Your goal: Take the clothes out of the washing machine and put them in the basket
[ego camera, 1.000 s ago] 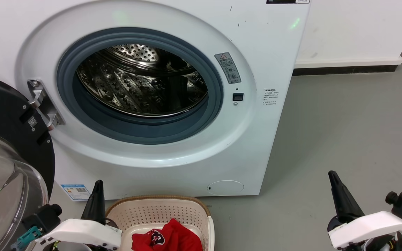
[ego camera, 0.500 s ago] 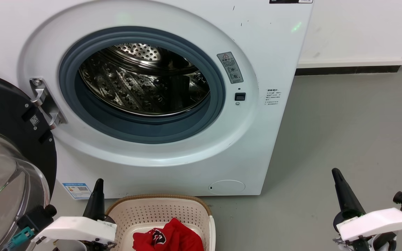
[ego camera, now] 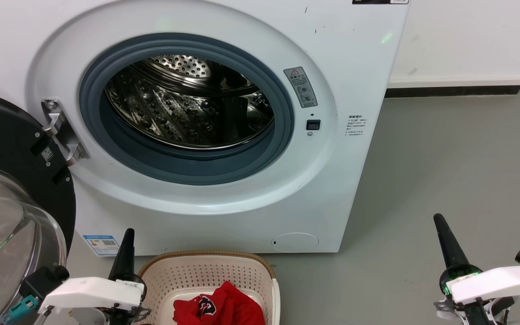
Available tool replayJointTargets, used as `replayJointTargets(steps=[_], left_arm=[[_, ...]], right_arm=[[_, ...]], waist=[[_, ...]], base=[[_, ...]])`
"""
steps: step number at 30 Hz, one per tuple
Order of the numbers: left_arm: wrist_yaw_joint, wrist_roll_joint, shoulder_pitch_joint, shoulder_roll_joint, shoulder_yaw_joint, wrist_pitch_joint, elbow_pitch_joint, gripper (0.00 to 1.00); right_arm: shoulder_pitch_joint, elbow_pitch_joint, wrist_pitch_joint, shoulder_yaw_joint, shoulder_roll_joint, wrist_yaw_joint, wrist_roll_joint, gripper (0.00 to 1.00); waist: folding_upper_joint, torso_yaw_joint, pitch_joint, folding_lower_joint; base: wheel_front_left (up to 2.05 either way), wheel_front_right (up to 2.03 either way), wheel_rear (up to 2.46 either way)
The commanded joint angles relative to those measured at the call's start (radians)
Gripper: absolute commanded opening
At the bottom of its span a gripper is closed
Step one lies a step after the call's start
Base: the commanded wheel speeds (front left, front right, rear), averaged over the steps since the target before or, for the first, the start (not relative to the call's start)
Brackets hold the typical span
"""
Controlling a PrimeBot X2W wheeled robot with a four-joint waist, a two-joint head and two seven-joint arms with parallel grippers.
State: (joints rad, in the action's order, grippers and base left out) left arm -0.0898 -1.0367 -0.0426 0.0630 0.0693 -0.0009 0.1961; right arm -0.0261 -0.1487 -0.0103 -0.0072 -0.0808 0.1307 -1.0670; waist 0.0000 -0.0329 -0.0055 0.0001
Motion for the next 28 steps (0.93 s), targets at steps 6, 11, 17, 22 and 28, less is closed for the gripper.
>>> replayJointTargets(steps=[6, 11, 17, 22, 28], left_arm=[[-0.011, -0.078, -0.03, 0.001, 0.01, 0.017, 0.0, 0.0], [-0.015, -0.13, -0.035, -0.001, 0.014, 0.027, 0.005, 0.0], [-0.018, -0.19, -0.039, -0.002, 0.018, 0.04, 0.011, 0.0], [-0.022, -0.238, -0.044, -0.004, 0.022, 0.05, 0.016, 0.0], [-0.026, -0.293, -0.05, -0.005, 0.025, 0.06, 0.022, 0.0]], right_arm=[[-0.031, -0.007, -0.009, -0.009, -0.007, 0.0, -0.081, 0.0], [-0.038, -0.016, -0.015, -0.015, -0.007, 0.0, -0.134, 0.0], [-0.044, -0.027, -0.023, -0.021, -0.006, 0.0, -0.195, 0.0], [-0.05, -0.035, -0.028, -0.027, -0.006, 0.0, -0.243, 0.0], [-0.056, -0.045, -0.036, -0.033, -0.005, 0.0, -0.297, 0.0]], waist=[[0.0, 0.003, 0.001, 0.0], [0.0, 0.006, 0.001, 0.0], [0.0, 0.009, 0.002, 0.0], [0.0, 0.011, 0.003, 0.0], [0.0, 0.014, 0.004, 0.0]], base=[[0.0, 0.0, 0.0], [0.0, 0.0, 0.0], [0.0, 0.0, 0.0], [0.0, 0.0, 0.0], [0.0, 0.0, 0.0]])
